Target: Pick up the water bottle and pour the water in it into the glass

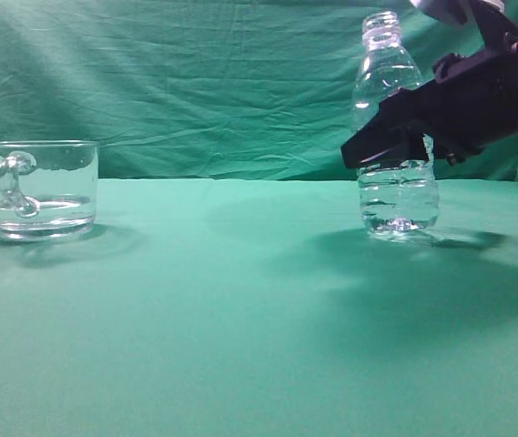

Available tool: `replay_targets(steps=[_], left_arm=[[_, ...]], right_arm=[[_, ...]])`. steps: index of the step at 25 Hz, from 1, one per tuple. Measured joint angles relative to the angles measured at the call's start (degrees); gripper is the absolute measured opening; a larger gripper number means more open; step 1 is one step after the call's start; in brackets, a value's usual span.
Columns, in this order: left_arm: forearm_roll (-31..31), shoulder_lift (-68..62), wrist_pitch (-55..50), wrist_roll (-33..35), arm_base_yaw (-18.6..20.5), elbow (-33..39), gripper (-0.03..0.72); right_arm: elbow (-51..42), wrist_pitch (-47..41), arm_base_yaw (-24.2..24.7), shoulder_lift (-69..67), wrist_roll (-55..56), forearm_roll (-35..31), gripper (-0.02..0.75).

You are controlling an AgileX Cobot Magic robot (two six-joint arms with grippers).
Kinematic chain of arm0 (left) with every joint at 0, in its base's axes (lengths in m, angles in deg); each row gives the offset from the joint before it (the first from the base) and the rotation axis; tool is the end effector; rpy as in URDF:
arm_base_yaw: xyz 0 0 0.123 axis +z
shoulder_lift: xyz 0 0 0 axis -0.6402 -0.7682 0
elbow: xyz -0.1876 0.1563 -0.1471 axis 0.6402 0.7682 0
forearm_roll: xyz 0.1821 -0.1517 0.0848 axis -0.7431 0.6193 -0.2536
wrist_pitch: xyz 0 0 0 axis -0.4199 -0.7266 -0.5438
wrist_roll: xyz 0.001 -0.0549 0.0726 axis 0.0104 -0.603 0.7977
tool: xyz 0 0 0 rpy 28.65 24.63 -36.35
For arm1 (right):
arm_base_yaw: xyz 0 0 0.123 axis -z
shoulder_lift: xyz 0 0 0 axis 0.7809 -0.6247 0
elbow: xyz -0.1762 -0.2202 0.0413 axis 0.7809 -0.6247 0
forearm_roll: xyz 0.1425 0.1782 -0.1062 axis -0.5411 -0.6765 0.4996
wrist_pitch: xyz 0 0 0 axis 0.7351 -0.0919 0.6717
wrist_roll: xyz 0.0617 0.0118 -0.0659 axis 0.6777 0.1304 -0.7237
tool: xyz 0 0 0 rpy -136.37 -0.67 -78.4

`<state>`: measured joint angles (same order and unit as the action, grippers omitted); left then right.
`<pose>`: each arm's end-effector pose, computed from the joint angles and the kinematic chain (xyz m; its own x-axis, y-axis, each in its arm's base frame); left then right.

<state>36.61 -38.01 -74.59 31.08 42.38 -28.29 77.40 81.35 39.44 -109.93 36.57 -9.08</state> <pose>0.0527 0.0011 0.1770 -0.2646 0.1744 -0.9485 0.0186 0.9843 0.1757 0.3264 0.1135 0.1283 -0.3045 -0.2109 -0.9289 -0.6662 0.7441 0.0494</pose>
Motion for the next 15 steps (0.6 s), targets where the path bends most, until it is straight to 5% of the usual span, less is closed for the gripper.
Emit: replay_targets(steps=[8,15], left_arm=[[0.0,0.0,0.0,0.0,0.0,0.0,0.0],[0.0,0.0,0.0,0.0,0.0,0.0,0.0]], right_arm=[[0.0,1.28,0.0,-0.42,-1.99,-0.25,0.336],[-0.1,1.41,0.0,-0.17,-1.17,-2.07,0.554]])
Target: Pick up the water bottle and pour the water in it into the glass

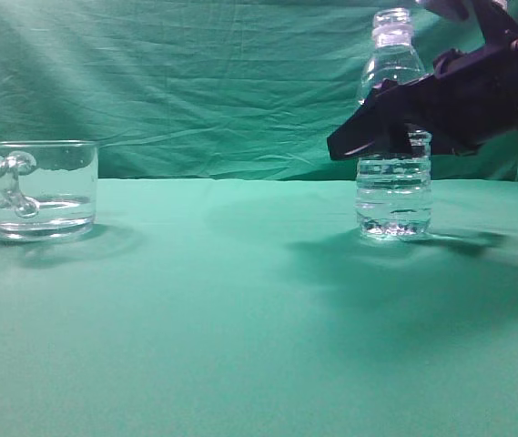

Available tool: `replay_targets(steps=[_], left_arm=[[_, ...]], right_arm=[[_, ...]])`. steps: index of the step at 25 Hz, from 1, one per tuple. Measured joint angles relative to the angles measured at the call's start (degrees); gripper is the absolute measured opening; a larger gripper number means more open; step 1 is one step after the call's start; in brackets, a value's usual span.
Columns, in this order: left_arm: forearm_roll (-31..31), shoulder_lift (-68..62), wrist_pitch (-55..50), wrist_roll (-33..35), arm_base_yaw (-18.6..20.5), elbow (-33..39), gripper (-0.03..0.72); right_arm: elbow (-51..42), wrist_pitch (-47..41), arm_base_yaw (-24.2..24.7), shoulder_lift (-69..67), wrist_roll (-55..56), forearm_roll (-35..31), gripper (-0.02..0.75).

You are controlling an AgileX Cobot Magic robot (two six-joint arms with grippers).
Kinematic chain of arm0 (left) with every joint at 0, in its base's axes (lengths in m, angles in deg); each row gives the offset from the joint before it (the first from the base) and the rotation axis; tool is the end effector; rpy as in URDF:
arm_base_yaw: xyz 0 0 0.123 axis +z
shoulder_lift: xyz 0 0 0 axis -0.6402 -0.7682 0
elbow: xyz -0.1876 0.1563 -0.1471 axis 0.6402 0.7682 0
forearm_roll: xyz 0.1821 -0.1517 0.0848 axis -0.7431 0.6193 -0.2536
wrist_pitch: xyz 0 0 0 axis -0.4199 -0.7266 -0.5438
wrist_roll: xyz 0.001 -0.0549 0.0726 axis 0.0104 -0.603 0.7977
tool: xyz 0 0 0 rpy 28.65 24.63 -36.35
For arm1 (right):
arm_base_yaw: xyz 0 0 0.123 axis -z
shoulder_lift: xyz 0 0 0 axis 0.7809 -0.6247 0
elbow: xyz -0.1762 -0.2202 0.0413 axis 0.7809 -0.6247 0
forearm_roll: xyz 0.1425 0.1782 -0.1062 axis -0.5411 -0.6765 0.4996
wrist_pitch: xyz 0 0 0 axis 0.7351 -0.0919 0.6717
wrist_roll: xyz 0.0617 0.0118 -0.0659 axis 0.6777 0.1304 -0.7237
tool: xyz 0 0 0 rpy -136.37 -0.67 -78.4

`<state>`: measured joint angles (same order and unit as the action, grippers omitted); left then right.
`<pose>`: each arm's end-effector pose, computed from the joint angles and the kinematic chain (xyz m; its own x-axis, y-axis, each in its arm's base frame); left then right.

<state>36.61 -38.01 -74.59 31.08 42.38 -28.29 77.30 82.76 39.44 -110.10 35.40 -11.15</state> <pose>0.0527 0.0011 0.1770 -0.2646 0.1744 -0.9485 0.0186 0.9843 0.1757 0.3278 0.1129 0.1296 -0.2891 -0.1880 -0.9386 -0.6541 0.7547 0.0503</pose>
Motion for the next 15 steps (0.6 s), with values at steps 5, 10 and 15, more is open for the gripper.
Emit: replay_targets(steps=[5,10,15], left_arm=[[0.0,0.0,0.0,0.0,0.0,0.0,0.0],[0.0,0.0,0.0,0.0,0.0,0.0,0.0],[0.0,0.0,0.0,0.0,0.0,0.0,0.0]], right_arm=[[0.0,-1.58,0.0,2.86,4.14,-0.24,0.602],[0.0,-5.1,0.0,8.58,7.16,-0.24,0.628],[0.0,-5.42,0.0,15.95,7.5,-0.24,0.628]])
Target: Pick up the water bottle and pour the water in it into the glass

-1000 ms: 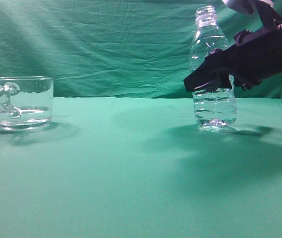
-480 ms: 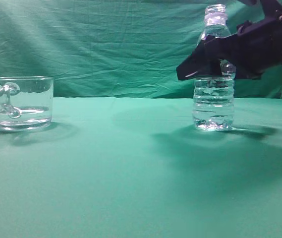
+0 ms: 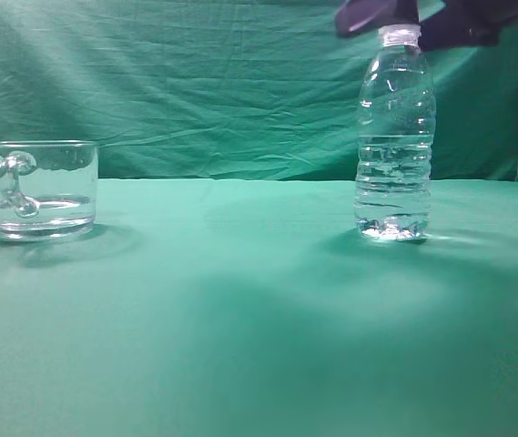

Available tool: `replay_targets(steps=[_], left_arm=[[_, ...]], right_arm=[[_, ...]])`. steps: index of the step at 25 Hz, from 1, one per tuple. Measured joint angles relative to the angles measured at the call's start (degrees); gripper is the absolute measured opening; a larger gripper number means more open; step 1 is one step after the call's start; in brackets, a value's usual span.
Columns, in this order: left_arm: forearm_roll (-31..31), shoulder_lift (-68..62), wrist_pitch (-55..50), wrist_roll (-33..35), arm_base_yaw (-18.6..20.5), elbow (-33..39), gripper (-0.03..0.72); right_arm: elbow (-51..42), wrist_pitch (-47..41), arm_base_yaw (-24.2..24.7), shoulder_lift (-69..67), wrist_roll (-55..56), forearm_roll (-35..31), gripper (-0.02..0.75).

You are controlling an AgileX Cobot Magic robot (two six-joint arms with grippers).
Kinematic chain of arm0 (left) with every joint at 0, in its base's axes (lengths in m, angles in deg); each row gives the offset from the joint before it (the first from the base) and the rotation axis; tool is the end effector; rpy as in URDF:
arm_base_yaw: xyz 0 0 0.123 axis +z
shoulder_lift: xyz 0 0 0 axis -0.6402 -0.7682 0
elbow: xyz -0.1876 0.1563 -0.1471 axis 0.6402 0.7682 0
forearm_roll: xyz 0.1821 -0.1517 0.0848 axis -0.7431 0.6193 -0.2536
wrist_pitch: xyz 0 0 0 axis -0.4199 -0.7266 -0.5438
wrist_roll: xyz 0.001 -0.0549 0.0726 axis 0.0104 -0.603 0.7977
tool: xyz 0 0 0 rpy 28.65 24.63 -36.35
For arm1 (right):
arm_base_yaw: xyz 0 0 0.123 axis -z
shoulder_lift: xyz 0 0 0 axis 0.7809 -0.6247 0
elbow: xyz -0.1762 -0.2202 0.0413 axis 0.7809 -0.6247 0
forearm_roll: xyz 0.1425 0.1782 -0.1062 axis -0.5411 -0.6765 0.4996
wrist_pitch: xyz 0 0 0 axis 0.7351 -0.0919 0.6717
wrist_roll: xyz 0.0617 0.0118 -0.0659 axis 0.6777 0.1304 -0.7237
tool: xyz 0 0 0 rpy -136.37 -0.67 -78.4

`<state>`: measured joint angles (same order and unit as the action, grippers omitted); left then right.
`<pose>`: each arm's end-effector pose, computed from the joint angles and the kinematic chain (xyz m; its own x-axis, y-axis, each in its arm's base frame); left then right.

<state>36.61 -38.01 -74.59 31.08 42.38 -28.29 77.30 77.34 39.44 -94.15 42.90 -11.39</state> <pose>0.0527 0.0011 0.1770 -0.2646 0.1744 -0.9485 0.0186 0.9843 0.1757 0.3147 0.1060 0.2164 -0.1738 -0.0808 -0.9815 -0.6033 0.7965 0.0413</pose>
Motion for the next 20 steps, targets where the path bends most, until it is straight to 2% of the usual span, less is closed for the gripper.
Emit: replay_targets(steps=[3,5,7,11,14,20], left_arm=[[0.0,0.0,0.0,0.0,0.0,0.0,0.0],[0.0,0.0,0.0,0.0,0.0,0.0,0.0],[0.0,0.0,0.0,0.0,0.0,0.0,0.0],[0.0,0.0,0.0,0.0,0.0,0.0,0.0],[0.0,0.0,0.0,0.0,0.0,0.0,0.0],[0.0,0.0,0.0,0.0,0.0,0.0,0.0]], right_arm=[[-0.35,-0.76,0.0,4.46,0.26,0.0,0.628],[-0.47,-2.1,0.0,7.88,0.43,0.11,0.542],[-0.47,-4.26,0.0,11.45,1.1,0.11,0.416],[-0.47,-10.29,0.0,20.11,5.8,2.33,0.106],[-0.47,-15.62,0.0,27.42,12.6,7.96,0.0],[-0.6,-18.36,0.13,40.39,25.99,23.13,0.0]])
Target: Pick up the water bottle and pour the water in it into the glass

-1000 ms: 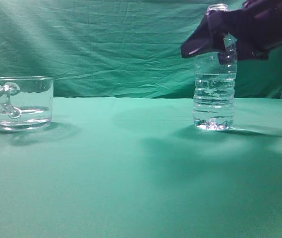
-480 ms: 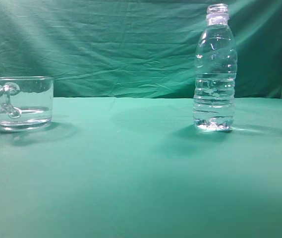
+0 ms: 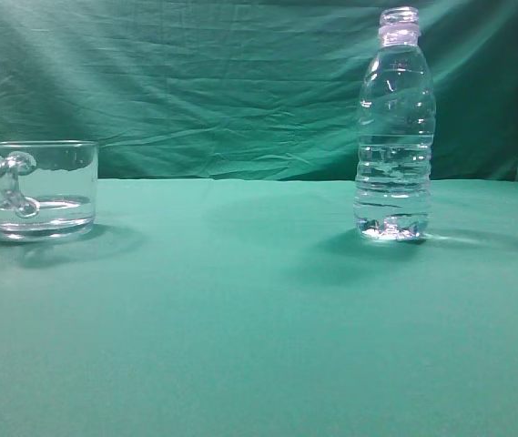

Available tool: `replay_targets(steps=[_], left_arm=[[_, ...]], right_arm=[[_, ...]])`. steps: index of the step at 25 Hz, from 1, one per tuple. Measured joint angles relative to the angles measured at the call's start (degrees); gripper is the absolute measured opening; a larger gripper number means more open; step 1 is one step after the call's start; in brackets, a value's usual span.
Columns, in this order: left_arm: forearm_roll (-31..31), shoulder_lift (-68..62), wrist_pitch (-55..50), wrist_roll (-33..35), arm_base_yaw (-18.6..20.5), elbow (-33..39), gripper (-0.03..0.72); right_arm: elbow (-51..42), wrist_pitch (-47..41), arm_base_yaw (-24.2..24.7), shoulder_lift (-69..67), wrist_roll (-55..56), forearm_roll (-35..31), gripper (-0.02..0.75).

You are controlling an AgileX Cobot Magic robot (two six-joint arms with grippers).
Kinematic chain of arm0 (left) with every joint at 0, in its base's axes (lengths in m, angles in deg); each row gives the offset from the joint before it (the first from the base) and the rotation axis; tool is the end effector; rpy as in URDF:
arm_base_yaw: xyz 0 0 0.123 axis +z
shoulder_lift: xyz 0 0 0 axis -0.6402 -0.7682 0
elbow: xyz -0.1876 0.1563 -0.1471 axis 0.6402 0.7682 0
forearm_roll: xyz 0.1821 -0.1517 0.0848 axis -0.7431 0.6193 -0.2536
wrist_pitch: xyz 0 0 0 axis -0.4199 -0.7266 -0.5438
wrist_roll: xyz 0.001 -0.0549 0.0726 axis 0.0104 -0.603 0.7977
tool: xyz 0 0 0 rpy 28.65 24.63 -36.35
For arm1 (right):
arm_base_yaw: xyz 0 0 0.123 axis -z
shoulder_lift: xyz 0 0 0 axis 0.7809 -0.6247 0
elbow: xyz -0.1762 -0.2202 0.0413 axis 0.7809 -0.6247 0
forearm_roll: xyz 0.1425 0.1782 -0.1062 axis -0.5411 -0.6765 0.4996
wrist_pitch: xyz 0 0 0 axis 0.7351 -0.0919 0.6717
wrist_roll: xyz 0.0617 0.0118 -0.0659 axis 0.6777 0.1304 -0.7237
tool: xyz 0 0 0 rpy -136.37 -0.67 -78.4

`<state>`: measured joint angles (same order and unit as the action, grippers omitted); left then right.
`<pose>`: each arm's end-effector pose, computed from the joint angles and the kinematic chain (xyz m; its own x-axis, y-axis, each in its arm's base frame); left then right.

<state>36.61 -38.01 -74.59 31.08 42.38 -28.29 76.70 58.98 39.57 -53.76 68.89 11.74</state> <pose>0.0527 0.0011 0.1770 -0.2646 0.1744 -0.9485 0.0186 0.9843 0.1757 0.1920 0.0732 0.3725 0.1293 -0.0694 -0.9892 -0.5287 0.8391 -0.1280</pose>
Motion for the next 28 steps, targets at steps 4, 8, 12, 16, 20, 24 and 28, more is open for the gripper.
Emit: replay_targets(steps=[4,8,12,16,20,24,28], left_arm=[[0.0,0.0,0.0,0.0,0.0,0.0,0.0],[0.0,0.0,0.0,0.0,0.0,0.0,0.0],[0.0,0.0,0.0,0.0,0.0,0.0,0.0],[0.0,0.0,0.0,0.0,0.0,0.0,0.0],[0.0,0.0,0.0,0.0,0.0,0.0,0.0],[0.0,0.0,0.0,0.0,0.0,0.0,0.0],[0.0,0.0,0.0,0.0,0.0,0.0,0.0]], right_arm=[[0.0,1.05,0.0,7.42,12.56,7.35,0.0],[-0.02,3.02,0.0,13.05,17.36,15.02,0.0],[-0.02,5.53,0.0,17.5,19.82,21.65,0.0],[-0.02,3.66,0.0,23.4,27.71,24.47,0.0],[-0.02,-1.19,0.0,29.71,40.08,29.95,0.0],[-0.02,-7.27,0.0,31.75,35.85,23.84,0.0],[-1.17,-16.08,0.0,31.8,7.13,-0.34,0.0]])
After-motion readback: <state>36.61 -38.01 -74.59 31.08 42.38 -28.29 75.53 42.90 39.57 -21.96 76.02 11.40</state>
